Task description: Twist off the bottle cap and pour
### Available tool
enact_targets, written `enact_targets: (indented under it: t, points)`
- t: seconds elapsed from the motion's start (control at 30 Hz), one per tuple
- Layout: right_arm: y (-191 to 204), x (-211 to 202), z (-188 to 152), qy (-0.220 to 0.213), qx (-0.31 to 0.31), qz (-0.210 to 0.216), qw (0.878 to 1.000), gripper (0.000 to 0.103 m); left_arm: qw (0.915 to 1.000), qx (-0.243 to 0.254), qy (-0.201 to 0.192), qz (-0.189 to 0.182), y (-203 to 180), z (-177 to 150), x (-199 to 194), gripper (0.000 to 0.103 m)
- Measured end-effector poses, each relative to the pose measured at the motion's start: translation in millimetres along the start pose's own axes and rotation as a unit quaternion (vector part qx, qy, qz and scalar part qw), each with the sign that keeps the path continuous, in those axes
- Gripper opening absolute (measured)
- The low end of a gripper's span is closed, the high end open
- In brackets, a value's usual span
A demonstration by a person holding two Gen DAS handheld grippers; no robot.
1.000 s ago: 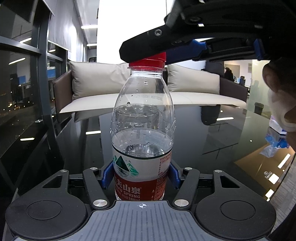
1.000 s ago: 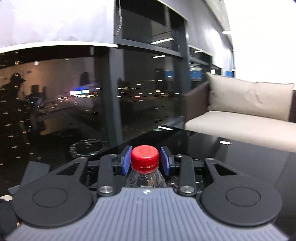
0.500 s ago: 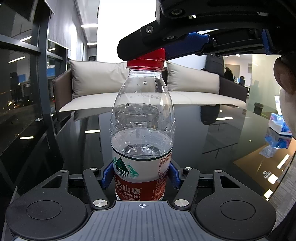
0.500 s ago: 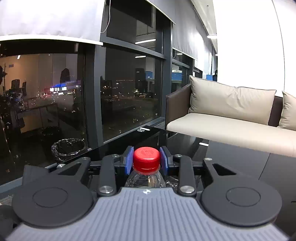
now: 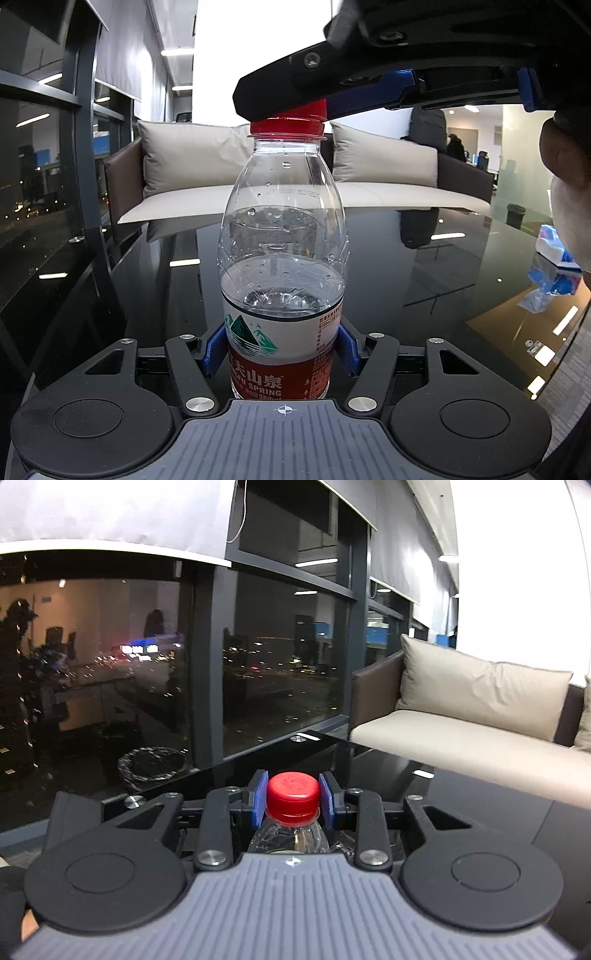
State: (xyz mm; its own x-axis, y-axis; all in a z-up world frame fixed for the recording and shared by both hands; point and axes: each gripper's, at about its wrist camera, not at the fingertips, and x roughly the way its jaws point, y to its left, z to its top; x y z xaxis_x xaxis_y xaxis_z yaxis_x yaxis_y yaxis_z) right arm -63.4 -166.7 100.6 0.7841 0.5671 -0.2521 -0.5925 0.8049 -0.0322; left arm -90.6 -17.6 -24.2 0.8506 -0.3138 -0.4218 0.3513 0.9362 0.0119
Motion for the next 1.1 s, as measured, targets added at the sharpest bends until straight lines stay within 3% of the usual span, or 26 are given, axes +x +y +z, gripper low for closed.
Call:
enact_targets:
  t: [0.5,0.63,0.7,0.87,1.1]
  points:
    - [-37.9,-4.0,0.8,-0.017,-0.012,0.117,0.993,0.031,0.9999,0.009,0.000,-0.010,1.5,1.4,1.6,0.056]
    - [-59.0,-1.7,0.9,-0.021,0.019,0.163,0.986,0.032,0.9999,0.012,-0.002,-0.010,0.2,1.0,2.7,0.056]
    - [-61.5,-1.9,4.2,-0.018,0.034,0.149,0.988,0.032,0.9999,0.011,-0.003,-0.010,-0.6,1.0,3.2,0.055]
    - [-30.4,-15.3,7.9,-0.014,0.041,0.061,0.997,0.032,0.9999,0.009,-0.003,-0.008,-2.7,0.0,4.1,0.056]
    - [-0.9,-24.2,6.6,0.002,0.055,-0.019,0.998,0.033,0.9999,0.013,-0.002,-0.005,-6.1,0.3,3.6,0.055]
